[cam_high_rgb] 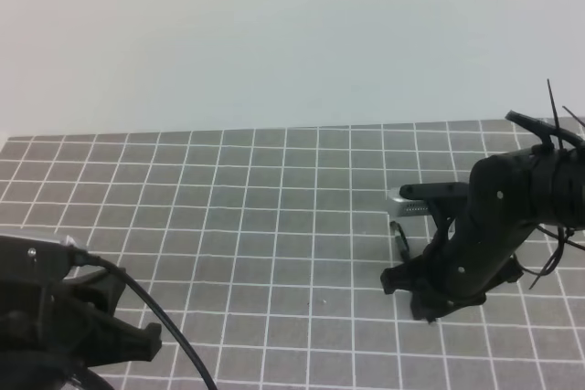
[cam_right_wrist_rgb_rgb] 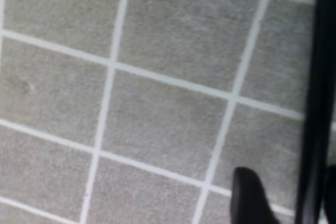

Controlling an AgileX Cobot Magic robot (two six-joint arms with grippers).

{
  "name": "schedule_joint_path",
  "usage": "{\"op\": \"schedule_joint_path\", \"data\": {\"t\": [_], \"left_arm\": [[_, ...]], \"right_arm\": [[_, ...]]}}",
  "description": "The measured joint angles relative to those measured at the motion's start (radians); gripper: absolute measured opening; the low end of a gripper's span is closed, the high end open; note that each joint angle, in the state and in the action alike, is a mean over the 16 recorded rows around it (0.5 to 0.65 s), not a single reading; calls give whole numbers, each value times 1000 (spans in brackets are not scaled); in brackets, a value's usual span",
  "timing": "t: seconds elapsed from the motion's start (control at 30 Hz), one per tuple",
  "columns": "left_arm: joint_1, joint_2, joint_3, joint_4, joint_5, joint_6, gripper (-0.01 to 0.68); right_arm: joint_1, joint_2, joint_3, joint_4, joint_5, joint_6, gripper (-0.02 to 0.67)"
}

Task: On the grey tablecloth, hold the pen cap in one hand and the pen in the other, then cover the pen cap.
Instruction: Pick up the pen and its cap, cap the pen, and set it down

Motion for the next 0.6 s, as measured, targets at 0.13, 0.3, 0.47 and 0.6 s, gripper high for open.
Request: {"op": "schedule_joint_path", "data": {"t": [0.13, 0.3, 0.47, 0.6], "left_arm": [[0, 0, 0, 0, 0, 1, 1], [0, 0, 0, 0, 0, 6, 1], [0, 0, 0, 0, 0, 10, 1], [0, 0, 0, 0, 0, 14, 1]], "right_arm": [[0, -26, -6, -3, 16, -4, 338], [0, -102, -13, -9, 37, -6, 351], [0, -229, -16, -10, 69, -20, 239], [0, -356, -16, -5, 110, -38, 141]]}}
